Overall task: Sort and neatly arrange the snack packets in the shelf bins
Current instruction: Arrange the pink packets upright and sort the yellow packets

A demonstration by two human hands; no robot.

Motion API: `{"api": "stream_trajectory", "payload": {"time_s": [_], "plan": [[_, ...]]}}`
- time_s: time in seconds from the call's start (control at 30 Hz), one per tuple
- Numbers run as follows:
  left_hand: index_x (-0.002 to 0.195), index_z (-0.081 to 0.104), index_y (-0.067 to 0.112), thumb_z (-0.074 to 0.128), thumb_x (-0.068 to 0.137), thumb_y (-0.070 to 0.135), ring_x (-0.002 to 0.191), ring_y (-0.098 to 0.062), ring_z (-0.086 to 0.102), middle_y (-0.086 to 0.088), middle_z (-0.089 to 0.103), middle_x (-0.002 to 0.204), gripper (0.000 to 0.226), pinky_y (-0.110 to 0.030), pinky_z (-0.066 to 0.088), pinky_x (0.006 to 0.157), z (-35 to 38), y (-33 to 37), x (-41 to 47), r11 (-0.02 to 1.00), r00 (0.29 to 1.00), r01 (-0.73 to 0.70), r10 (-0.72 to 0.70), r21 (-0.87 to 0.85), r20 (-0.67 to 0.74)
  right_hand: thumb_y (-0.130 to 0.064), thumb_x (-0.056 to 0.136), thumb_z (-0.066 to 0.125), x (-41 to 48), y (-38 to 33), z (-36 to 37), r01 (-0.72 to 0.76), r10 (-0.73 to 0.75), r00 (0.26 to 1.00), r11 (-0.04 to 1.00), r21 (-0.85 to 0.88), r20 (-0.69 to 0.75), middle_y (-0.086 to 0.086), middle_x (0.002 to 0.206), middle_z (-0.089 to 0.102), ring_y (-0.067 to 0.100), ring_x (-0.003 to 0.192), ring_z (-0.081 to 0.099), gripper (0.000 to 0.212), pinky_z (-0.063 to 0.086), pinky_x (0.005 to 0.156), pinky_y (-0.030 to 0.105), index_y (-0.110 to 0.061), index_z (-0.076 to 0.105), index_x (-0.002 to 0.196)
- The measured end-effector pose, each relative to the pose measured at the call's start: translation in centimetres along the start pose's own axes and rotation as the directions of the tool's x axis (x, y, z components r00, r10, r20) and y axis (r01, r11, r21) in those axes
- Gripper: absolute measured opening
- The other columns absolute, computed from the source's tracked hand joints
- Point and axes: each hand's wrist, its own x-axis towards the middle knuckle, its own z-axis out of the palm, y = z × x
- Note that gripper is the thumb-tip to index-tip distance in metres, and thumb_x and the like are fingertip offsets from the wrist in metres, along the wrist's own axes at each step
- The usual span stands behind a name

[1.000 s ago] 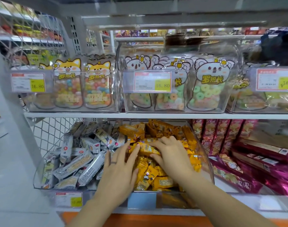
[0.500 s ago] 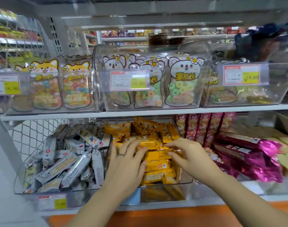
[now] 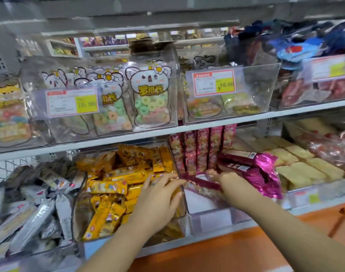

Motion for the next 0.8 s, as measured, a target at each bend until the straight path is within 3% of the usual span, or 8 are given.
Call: {"api": "stream_trajectory", "payload": {"time_s": [0.2,0.3,0.37,0.43,0.5,0.6,0.67,0.8], "plan": [[0.135,0.037,0.044,0.034,0.1,0.036,0.131,-0.002,0.031,0.021,0.034,0.138,0.037,-0.03,-0.003,0.114,0.5,-0.5,0.4,0.999,1.0,-0.02,0.02,-0.047,0.003,-0.006,0.09,0.046,1.7,-0.4,0.8,-0.002,0.038,0.98,0.982,-0.186,0.193,0.016,0.122,0.054,0.034,0.108,0.058,0.036,0.047,0.08,0.038,-0.007,0.047,0.126],[0.135,0.038,0.044,0.037,0.099,0.034,0.129,-0.002,0.034,0.022,0.037,0.134,0.037,-0.029,-0.005,0.113,0.8,-0.8,0.5,0.997,0.999,-0.041,0.041,-0.059,-0.002,-0.015,0.094,0.043,1.6,-0.6,0.2,0.039,-0.007,0.982,0.985,-0.169,0.186,0.018,0.12,0.054,0.035,0.105,0.058,0.03,0.047,0.083,0.041,-0.007,0.051,0.121],[0.136,0.036,0.045,0.037,0.099,0.032,0.129,-0.001,0.034,0.022,0.037,0.134,0.039,-0.029,-0.007,0.112,0.8,-0.9,0.5,0.998,0.999,-0.039,0.039,-0.048,0.008,-0.027,0.093,0.047,1.5,-0.4,-0.3,0.062,-0.049,0.989,0.994,-0.087,0.139,0.015,0.117,0.057,0.032,0.102,0.058,0.031,0.048,0.08,0.039,-0.012,0.054,0.119],[0.137,0.032,0.047,0.036,0.1,0.03,0.13,0.0,0.032,0.024,0.035,0.136,0.042,-0.028,-0.01,0.111,0.7,-1.0,0.5,0.999,0.999,-0.038,0.039,-0.032,0.02,-0.036,0.087,0.057,1.3,-0.2,-1.4,0.08,-0.08,0.997,0.996,0.044,-0.001,0.004,0.11,0.061,0.023,0.096,0.058,0.036,0.047,0.074,0.032,-0.022,0.054,0.12],[0.139,0.028,0.048,0.036,0.1,0.028,0.131,0.001,0.029,0.025,0.033,0.137,0.044,-0.028,-0.012,0.111,0.6,-1.1,0.5,0.999,0.999,-0.043,0.043,-0.027,0.03,-0.03,0.081,0.066,1.4,0.0,-2.6,0.078,-0.041,0.988,0.964,0.254,-0.151,-0.008,0.098,0.061,0.013,0.083,0.057,0.045,0.045,0.066,0.027,-0.029,0.052,0.124],[0.139,0.026,0.048,0.036,0.099,0.028,0.132,0.002,0.027,0.025,0.032,0.137,0.046,-0.028,-0.012,0.112,0.5,-1.2,0.4,0.998,0.998,-0.056,0.057,-0.028,0.041,-0.025,0.074,0.077,2.0,-0.2,-3.3,0.097,0.083,0.954,0.825,0.557,-0.289,-0.011,0.091,0.061,0.005,0.076,0.057,0.051,0.047,0.067,0.016,-0.03,0.055,0.12],[0.138,0.03,0.047,0.037,0.099,0.027,0.131,0.001,0.029,0.025,0.035,0.136,0.044,-0.028,-0.013,0.111,0.5,-1.3,0.4,0.997,0.997,-0.068,0.069,-0.037,0.026,-0.023,0.072,0.08,2.4,-0.5,-2.8,0.114,0.155,0.929,0.744,0.659,-0.336,-0.015,0.088,0.058,-0.002,0.077,0.053,0.049,0.037,0.065,0.004,-0.025,0.058,0.116],[0.132,0.04,0.047,0.041,0.097,0.025,0.13,-0.004,0.031,0.02,0.035,0.134,0.042,-0.034,-0.01,0.114,0.7,-1.7,0.7,0.995,0.996,-0.094,0.093,-0.031,-0.013,-0.021,0.072,0.08,4.0,-1.0,-2.2,0.117,0.256,0.901,0.634,0.764,-0.35,-0.009,0.085,0.059,0.0,0.073,0.054,0.052,0.037,0.058,0.005,-0.016,0.057,0.118]]}}
